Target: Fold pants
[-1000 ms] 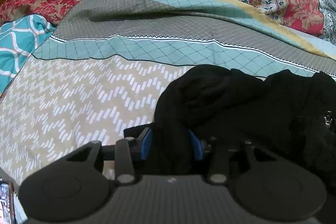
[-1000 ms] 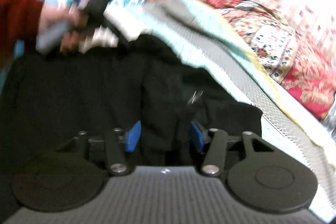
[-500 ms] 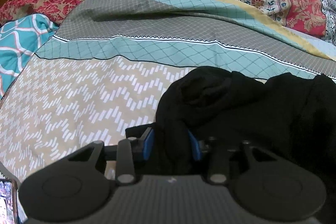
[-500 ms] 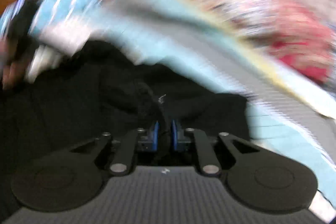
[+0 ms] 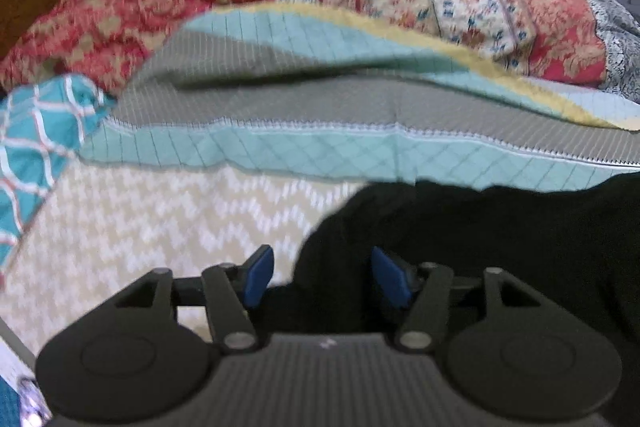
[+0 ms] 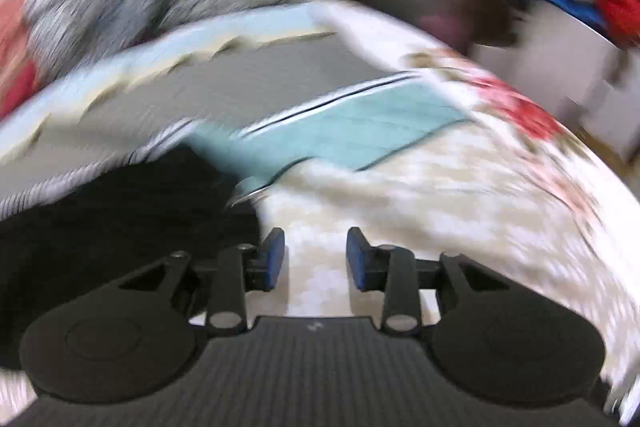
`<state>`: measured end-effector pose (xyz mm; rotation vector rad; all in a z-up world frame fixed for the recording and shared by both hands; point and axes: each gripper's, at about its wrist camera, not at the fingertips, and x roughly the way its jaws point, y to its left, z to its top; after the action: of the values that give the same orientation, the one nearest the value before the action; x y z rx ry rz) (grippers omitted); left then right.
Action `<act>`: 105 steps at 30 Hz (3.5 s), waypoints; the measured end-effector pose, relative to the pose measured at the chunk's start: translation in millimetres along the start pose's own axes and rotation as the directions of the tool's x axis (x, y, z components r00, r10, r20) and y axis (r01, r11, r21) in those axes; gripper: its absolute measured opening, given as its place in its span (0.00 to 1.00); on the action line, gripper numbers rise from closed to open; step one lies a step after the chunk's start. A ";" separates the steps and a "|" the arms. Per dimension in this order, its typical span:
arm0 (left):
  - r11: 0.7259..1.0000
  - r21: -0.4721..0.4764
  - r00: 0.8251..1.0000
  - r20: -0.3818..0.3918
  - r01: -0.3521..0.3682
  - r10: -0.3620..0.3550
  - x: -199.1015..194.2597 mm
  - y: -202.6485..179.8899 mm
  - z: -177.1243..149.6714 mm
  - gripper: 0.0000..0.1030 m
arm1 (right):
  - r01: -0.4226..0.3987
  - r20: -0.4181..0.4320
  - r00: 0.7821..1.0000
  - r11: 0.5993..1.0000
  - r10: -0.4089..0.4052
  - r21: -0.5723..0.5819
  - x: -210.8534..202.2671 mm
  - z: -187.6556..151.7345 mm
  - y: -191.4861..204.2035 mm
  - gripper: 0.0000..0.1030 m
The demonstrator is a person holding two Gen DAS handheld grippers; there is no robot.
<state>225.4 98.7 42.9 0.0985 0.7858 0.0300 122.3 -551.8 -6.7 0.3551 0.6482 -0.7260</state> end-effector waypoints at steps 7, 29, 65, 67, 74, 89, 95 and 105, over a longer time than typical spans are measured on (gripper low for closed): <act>0.976 0.215 0.998 0.047 -0.042 0.033 27.3 -23.9 27.1 0.75 | -0.228 0.039 0.969 0.947 0.243 -0.226 -15.8 22.3 87.4 0.51; 0.979 0.202 0.971 0.239 -0.036 -0.014 -48.5 -20.7 13.3 0.09 | -0.317 0.164 0.936 0.948 0.311 0.011 -51.5 51.2 24.5 0.20; 0.868 -0.390 0.945 0.014 0.307 -0.327 -176.6 123.8 -172.1 0.59 | 0.021 0.065 0.996 0.870 -0.060 0.493 -143.7 -178.6 -184.6 0.68; 0.863 -0.396 0.934 -0.035 0.315 -0.357 -155.8 108.3 -169.1 0.53 | 0.018 0.057 0.997 0.860 -0.055 0.510 -145.9 -189.2 -192.2 0.68; 0.995 0.006 0.993 -0.069 0.100 -0.099 -145.5 32.5 -196.8 0.20 | -0.115 0.072 0.993 0.789 0.090 0.604 -162.0 -216.8 -222.1 0.68; 0.952 -0.170 0.967 0.031 0.253 -0.252 -209.7 37.2 -144.9 0.24 | -0.438 0.304 0.899 0.677 0.315 0.592 -157.8 -173.7 -232.8 0.69; 0.939 -0.020 0.937 -0.056 0.345 -0.345 -177.7 -51.2 -144.2 0.24 | -0.336 0.030 0.936 0.869 0.350 0.362 -108.1 -131.4 -188.4 0.37; 0.940 0.095 0.932 -0.199 0.327 -0.304 -144.2 -124.2 -171.1 0.24 | -0.364 0.331 0.890 0.926 0.313 0.103 -141.3 -81.5 -167.5 0.17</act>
<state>1.2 -20.8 12.0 0.0887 0.9790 -0.3224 -110.7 -557.4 11.5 0.4800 0.2173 -0.4822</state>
